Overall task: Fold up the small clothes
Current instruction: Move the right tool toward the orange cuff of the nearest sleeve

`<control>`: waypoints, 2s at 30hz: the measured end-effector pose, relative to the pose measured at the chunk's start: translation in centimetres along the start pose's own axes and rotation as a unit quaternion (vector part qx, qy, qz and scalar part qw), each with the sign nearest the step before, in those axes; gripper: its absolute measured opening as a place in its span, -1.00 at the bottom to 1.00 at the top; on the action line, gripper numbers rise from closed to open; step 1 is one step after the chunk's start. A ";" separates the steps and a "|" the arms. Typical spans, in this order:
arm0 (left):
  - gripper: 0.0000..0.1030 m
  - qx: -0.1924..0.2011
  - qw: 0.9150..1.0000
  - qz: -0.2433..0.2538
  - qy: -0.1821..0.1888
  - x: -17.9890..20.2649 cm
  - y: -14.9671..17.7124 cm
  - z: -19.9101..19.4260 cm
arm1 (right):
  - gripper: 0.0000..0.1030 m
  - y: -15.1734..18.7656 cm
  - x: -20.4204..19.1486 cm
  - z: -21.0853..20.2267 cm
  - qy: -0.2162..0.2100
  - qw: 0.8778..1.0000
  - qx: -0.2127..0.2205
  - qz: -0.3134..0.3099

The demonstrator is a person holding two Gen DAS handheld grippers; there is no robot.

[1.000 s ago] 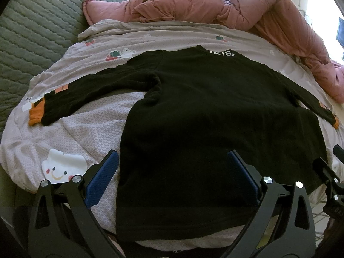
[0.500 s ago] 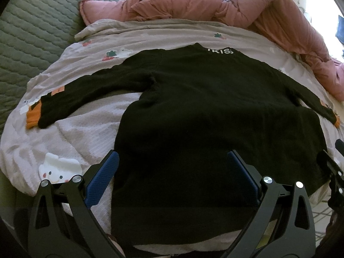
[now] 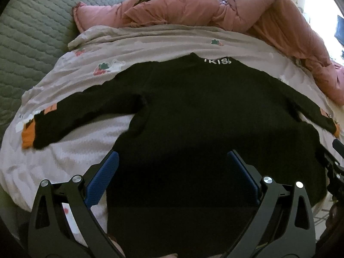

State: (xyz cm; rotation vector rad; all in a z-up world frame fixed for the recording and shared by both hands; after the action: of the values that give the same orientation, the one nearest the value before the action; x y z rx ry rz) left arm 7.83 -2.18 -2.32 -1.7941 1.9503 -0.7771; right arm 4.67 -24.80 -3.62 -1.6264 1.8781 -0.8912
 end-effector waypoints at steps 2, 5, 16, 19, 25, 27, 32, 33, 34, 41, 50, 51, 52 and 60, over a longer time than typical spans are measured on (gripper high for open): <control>0.82 0.000 1.000 -0.001 0.001 0.1 -0.7 0.3 | 0.92 -0.6 0.4 0.5 0.000 1.000 -0.002 0.008; 0.82 -0.002 1.000 -0.004 0.005 0.1 -1.5 0.9 | 0.92 -1.4 1.2 1.2 0.004 1.000 -0.001 0.019; 0.82 -0.015 1.000 -0.005 0.015 1.2 -4.3 3.4 | 0.92 -3.5 3.2 4.1 0.013 0.999 -0.010 0.047; 0.82 -0.017 1.000 -0.002 0.019 1.8 -5.1 4.2 | 0.92 -4.0 4.5 4.9 0.019 0.998 -0.014 0.064; 0.82 -0.022 0.999 -0.005 0.026 2.6 -6.9 6.1 | 0.92 -4.8 8.5 6.3 0.052 0.993 -0.022 0.108; 0.82 -0.024 0.999 -0.007 0.030 2.9 -7.4 6.8 | 0.92 -4.8 10.3 6.9 0.064 0.990 -0.026 0.125; 0.82 -0.029 0.999 -0.008 0.038 3.5 -8.6 8.3 | 0.92 -4.5 14.1 7.8 0.093 0.981 -0.040 0.166; 0.82 -0.028 0.999 -0.007 0.039 3.6 -8.6 8.4 | 0.92 -4.4 14.8 8.0 0.098 0.979 -0.042 0.173; 0.82 -0.028 0.999 -0.006 0.038 3.8 -9.0 8.8 | 0.92 -4.2 15.6 8.1 0.102 0.977 -0.045 0.183; 0.82 -0.031 0.999 -0.011 0.042 4.3 -10.7 10.8 | 0.91 -2.8 20.1 8.9 0.127 0.960 -0.067 0.239; 0.82 -0.033 0.998 -0.022 0.040 4.3 -12.6 13.5 | 0.91 -0.5 24.2 10.7 0.128 0.934 -0.106 0.317; 0.82 -0.033 0.998 -0.025 0.038 4.3 -12.7 13.8 | 0.91 -0.3 24.5 11.0 0.129 0.931 -0.111 0.324; 0.82 -0.031 0.998 -0.028 0.040 4.3 -12.8 14.1 | 0.91 0.0 25.0 11.3 0.130 0.927 -0.114 0.333; 0.82 -0.034 0.998 -0.034 0.035 3.2 -12.1 15.8 | 0.91 -0.6 28.3 13.0 0.133 0.915 -0.095 0.368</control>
State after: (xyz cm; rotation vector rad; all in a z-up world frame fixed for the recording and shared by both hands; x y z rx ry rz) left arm 26.59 -8.01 -6.76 -1.9053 1.9911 -0.8156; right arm 9.97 -54.69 -10.43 -0.7637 2.5584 -0.6208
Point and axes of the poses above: each gripper's, at about its wrist camera, not at the fingertips, and z roughly the way its jaws point, x to its right, y to its underside, the point moved 5 cm from there along z, roughly the way its jaws point, and after that the axes turned 7 degrees about y, right-handed, at the moved point
